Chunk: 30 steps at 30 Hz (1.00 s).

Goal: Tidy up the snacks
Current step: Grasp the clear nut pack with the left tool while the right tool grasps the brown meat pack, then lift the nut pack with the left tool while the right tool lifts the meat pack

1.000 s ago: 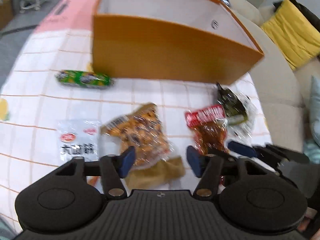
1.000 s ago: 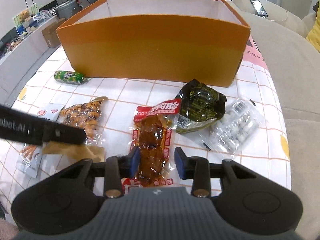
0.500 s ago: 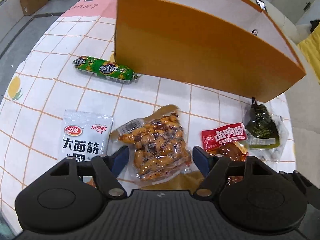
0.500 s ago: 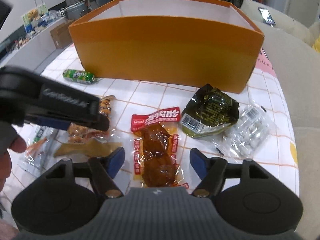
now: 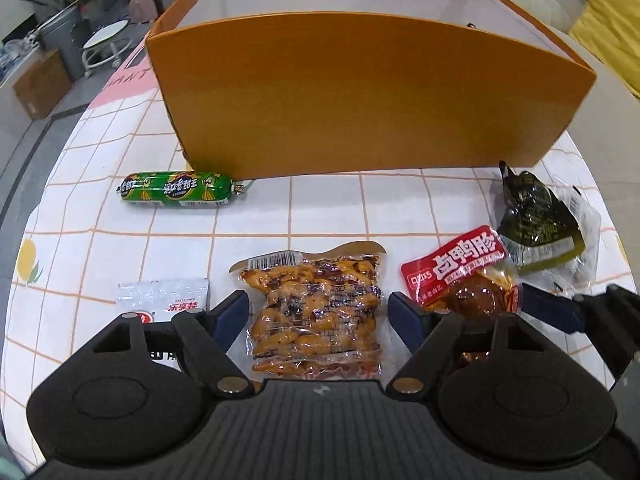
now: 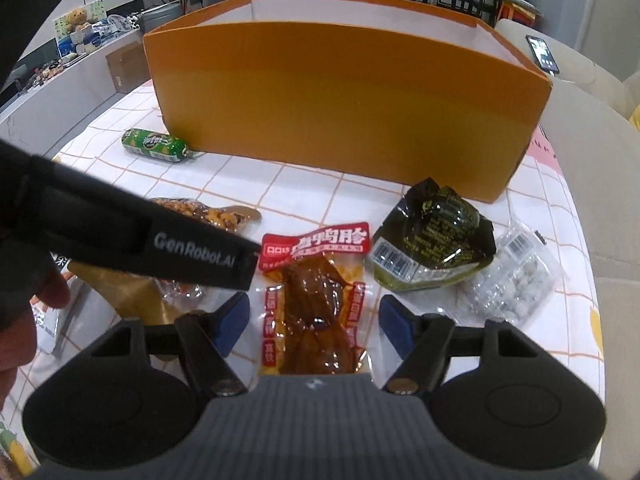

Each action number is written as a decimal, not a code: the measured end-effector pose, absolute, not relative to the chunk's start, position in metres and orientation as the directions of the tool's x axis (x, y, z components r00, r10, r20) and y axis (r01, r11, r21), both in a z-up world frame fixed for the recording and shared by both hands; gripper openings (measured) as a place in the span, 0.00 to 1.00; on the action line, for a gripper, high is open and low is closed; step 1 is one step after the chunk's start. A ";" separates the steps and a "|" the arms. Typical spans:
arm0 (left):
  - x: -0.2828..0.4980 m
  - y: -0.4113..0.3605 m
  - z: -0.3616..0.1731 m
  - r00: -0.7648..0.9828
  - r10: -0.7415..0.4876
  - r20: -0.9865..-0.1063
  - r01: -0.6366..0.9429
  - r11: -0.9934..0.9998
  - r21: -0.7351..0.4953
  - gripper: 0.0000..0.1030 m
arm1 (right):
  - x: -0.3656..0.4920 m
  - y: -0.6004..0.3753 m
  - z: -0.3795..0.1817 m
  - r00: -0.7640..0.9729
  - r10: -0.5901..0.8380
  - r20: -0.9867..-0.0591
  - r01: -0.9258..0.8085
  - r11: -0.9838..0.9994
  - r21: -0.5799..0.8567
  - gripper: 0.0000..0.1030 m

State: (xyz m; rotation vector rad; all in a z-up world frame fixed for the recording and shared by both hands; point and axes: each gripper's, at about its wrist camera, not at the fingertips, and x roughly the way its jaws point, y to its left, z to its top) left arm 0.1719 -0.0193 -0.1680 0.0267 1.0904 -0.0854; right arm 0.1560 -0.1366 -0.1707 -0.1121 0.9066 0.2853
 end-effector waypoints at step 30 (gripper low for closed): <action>0.141 0.004 -0.121 0.543 -0.150 -0.826 0.125 0.987 -0.097 0.74 | 0.137 -0.157 -0.128 0.649 0.197 -0.735 -0.214 0.974 0.072 0.00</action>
